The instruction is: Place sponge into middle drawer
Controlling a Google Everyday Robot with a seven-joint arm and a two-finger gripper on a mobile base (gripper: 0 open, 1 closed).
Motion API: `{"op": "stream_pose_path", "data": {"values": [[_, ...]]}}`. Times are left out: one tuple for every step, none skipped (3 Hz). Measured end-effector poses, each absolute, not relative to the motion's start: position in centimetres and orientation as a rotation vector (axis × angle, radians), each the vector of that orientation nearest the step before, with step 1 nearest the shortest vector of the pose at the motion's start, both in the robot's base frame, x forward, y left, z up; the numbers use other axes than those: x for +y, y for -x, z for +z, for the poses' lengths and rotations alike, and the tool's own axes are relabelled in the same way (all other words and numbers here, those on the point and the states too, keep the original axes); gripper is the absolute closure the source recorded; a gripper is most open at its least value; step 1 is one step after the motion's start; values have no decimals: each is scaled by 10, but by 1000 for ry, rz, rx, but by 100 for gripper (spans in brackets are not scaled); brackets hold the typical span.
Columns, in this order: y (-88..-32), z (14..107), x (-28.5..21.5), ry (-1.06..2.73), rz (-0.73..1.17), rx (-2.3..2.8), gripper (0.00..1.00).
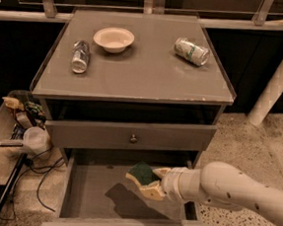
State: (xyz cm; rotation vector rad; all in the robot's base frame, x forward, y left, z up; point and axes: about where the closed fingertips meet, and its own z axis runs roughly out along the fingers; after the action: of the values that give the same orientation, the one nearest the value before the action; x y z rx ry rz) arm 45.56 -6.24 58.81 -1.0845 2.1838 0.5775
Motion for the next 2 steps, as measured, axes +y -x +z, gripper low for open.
{"op": "stream_pose_path", "data": {"values": [[-469,562,-54,1084,532,2102,100],[-489,544,-62,1061,523,2061,100]]}}
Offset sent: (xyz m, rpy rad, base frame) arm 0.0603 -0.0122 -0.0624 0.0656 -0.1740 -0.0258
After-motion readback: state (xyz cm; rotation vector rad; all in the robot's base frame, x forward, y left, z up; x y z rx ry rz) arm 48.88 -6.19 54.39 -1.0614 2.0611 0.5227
